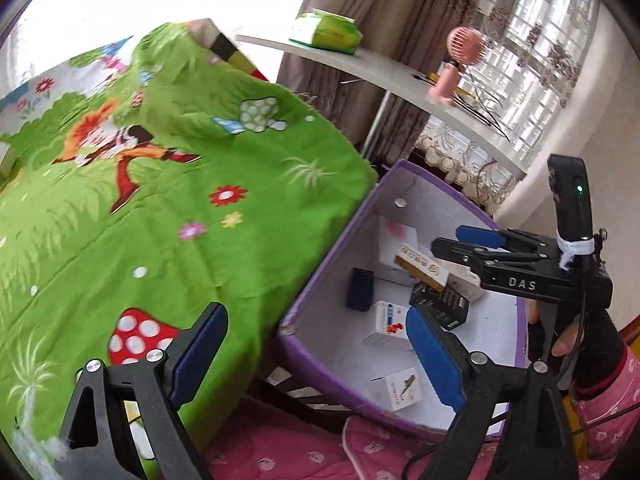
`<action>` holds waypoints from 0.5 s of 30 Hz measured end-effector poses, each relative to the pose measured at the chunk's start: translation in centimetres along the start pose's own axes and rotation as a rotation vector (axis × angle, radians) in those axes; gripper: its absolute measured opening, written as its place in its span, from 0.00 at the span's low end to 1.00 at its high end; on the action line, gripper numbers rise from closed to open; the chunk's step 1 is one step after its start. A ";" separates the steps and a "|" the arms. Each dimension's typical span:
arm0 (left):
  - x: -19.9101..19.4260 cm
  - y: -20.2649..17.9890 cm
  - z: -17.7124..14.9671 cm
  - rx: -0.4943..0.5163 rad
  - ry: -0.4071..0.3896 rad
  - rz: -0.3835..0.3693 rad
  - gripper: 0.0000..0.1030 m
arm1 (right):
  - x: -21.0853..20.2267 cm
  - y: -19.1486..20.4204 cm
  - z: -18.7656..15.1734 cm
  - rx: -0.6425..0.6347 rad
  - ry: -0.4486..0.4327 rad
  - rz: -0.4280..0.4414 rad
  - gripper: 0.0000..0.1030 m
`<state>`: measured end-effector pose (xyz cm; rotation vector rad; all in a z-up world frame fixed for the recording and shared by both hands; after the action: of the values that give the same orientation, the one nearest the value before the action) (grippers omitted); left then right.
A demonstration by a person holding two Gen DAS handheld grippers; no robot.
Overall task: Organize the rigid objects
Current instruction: 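Move both open grippers back over the table toward the remaining items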
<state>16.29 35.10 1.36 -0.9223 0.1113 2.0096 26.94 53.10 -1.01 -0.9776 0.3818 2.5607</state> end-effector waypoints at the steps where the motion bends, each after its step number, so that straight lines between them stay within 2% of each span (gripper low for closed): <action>1: -0.8 1.9 -0.1 -0.034 -0.015 0.029 0.90 | 0.3 0.7 0.0 -0.002 0.005 0.015 0.66; 5: -4.6 9.9 -0.9 -0.183 -0.083 0.157 1.00 | 1.4 4.1 0.7 -0.011 0.019 0.090 0.66; 10: -9.9 19.7 -2.4 -0.353 -0.154 0.326 1.00 | 3.0 10.3 3.1 -0.089 0.006 0.187 0.72; 15: -14.8 26.5 -3.6 -0.419 -0.226 0.488 1.00 | 4.8 17.3 5.3 -0.203 -0.023 0.263 0.80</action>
<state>2.93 7.65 1.43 -0.9803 -0.2425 2.6423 13.10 40.83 1.64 -1.0256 0.2632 2.8923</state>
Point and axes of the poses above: each gripper's, at about its wrist camera, not at the fingertips, and x roughly the way its jaws point, y to its left, z to its top, the point moved 4 cm from there along x, roughly the way its jaws point, and after that the axes turned 10 degrees about -y, right-handed, at the moved point
